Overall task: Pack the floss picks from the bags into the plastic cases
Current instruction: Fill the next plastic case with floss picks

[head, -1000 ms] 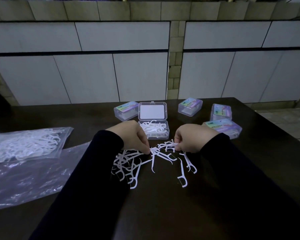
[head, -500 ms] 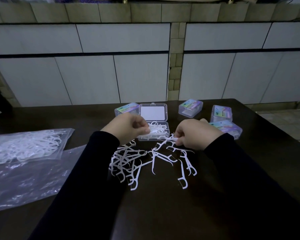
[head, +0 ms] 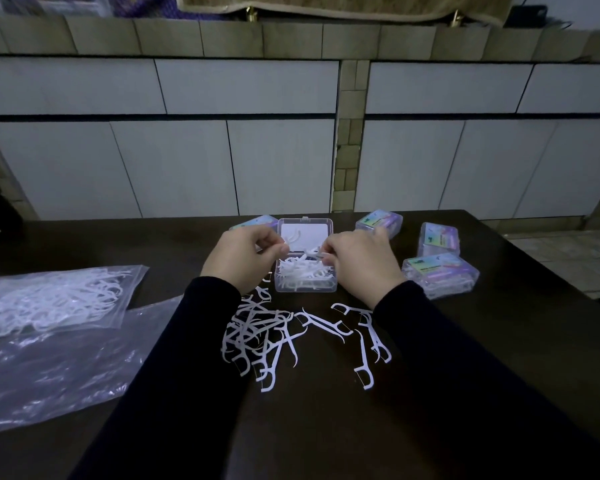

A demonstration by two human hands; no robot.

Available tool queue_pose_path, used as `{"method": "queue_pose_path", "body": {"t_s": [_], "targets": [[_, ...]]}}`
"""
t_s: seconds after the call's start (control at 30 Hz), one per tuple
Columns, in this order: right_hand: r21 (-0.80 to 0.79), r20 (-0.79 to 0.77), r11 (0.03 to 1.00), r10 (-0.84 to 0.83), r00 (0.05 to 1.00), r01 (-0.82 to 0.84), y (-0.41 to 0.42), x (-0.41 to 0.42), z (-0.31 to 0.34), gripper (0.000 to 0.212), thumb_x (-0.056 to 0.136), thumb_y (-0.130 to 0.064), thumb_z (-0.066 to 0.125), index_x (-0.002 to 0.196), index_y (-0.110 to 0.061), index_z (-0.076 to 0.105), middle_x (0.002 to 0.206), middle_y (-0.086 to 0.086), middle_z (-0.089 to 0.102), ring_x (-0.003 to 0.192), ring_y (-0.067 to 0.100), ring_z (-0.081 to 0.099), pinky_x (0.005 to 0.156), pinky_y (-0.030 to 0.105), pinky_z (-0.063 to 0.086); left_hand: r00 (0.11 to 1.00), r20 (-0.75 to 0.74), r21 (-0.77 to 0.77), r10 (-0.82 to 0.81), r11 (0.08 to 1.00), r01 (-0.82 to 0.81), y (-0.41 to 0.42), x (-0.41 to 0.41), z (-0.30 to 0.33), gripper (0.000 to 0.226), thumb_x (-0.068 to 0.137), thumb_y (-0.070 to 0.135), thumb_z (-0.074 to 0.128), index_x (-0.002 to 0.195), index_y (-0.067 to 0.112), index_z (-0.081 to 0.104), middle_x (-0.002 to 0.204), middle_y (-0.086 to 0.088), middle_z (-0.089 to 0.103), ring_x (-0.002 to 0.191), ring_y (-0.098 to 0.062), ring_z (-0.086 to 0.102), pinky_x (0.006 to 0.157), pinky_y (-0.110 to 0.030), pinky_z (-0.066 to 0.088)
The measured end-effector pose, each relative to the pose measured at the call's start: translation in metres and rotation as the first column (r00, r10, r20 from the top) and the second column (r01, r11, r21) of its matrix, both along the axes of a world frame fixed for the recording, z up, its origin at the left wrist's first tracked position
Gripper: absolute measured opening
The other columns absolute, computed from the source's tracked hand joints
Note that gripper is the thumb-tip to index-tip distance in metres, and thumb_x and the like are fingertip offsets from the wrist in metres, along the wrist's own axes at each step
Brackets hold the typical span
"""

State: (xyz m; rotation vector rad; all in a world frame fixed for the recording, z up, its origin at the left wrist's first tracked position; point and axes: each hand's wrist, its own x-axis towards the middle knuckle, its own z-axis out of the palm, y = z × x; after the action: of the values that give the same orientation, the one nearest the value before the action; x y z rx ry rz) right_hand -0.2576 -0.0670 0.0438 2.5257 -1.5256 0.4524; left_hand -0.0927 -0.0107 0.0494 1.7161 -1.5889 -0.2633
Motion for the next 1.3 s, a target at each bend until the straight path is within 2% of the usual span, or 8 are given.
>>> {"method": "queue_pose_path", "body": {"t_s": [0.13,0.4,0.57,0.7,0.93,1.13,1.23,1.3], "targets": [[-0.049,-0.035,0.999,0.021,0.999,-0.023,-0.004,0.009,-0.006,0.016,0.097,-0.032,0.055,0.107,-0.029,0.066,0.101,-0.004,0.067,0.100,0.019,0.054,0.093,0.042,0.028,0.998,0.049,0.025,0.044,0.999,-0.045,-0.002,0.004,-0.002,0.015,0.089,0.031,0.066,0.074,0.029,0.063,0.076,0.012,0.064,0.068,0.000,0.052,0.062,-0.017,0.036],[-0.011,0.172,0.998,0.059,0.983,-0.058,-0.012,-0.001,-0.007,0.017,0.091,-0.043,0.059,0.100,-0.035,0.071,0.100,-0.012,0.069,0.103,0.013,0.053,0.099,0.041,0.025,0.988,0.156,0.187,0.019,0.981,-0.049,-0.009,0.001,-0.013,0.010,0.089,0.033,0.064,0.091,0.025,0.069,0.089,0.005,0.065,0.084,-0.009,0.055,0.070,-0.022,0.037],[0.065,0.249,0.997,0.030,0.968,-0.047,-0.017,-0.015,-0.007,0.024,0.095,-0.046,0.050,0.108,-0.033,0.066,0.110,-0.012,0.065,0.103,0.012,0.054,0.096,0.040,0.032,0.978,0.160,0.040,0.133,0.989,-0.141,-0.009,0.000,-0.012,0.012,0.091,0.036,0.062,0.085,0.027,0.067,0.088,0.008,0.065,0.085,-0.010,0.057,0.070,-0.023,0.038],[0.200,0.252,0.979,-0.004,0.968,-0.048,-0.020,-0.030,-0.007,0.025,0.094,-0.047,0.052,0.112,-0.032,0.061,0.108,-0.009,0.063,0.096,0.009,0.053,0.093,0.036,0.045,0.980,0.176,-0.092,0.096,0.993,-0.081,-0.011,-0.015,-0.015,0.017,0.092,0.037,0.060,0.096,0.025,0.070,0.093,0.010,0.065,0.086,-0.009,0.056,0.070,-0.024,0.041],[0.281,0.232,0.959,-0.034,0.972,-0.034,-0.022,-0.030,-0.010,0.018,0.091,-0.043,0.059,0.105,-0.035,0.066,0.104,-0.012,0.065,0.104,0.012,0.056,0.097,0.039,0.044,0.926,0.374,-0.041,0.052,0.998,-0.040,-0.020,-0.025,-0.027,0.022,0.095,0.040,0.054,0.104,0.032,0.072,0.108,0.009,0.061,0.097,-0.012,0.056,0.069,-0.026,0.036],[0.235,0.252,0.972,-0.040,0.967,-0.021,-0.017,-0.027,-0.011,0.030,0.090,-0.046,0.060,0.118,-0.034,0.059,0.101,-0.011,0.062,0.098,0.010,0.054,0.095,0.035,0.039,0.981,0.196,-0.020,0.014,1.000,-0.010,-0.018,-0.002,-0.024,0.034,0.089,0.048,0.059,0.115,0.028,0.066,0.122,0.007,0.058,0.104,-0.009,0.055,0.087,-0.028,0.045],[0.281,0.255,0.960,-0.073,0.964,-0.002,-0.019,-0.026,-0.014,0.040,0.090,-0.048,0.059,0.127,-0.031,0.057,0.115,-0.007,0.063,0.107,0.014,0.055,0.100,0.040,0.044,0.996,0.049,0.131,-0.080,0.989,0.073,-0.015,0.018,-0.024,0.062,0.074,0.054,0.071,0.129,0.029,0.056,0.132,0.010,0.056,0.118,-0.007,0.051,0.102,-0.031,0.042],[0.294,0.261,0.956,-0.081,0.962,0.000,-0.020,-0.025,-0.016,0.038,0.092,-0.046,0.057,0.127,-0.030,0.058,0.120,-0.006,0.063,0.111,0.015,0.055,0.101,0.042,0.043,0.994,-0.006,0.221,-0.110,0.969,0.108,-0.014,0.021,-0.024,0.075,0.064,0.059,0.076,0.130,0.033,0.052,0.130,0.011,0.057,0.113,-0.010,0.054,0.099,-0.034,0.045]]}}
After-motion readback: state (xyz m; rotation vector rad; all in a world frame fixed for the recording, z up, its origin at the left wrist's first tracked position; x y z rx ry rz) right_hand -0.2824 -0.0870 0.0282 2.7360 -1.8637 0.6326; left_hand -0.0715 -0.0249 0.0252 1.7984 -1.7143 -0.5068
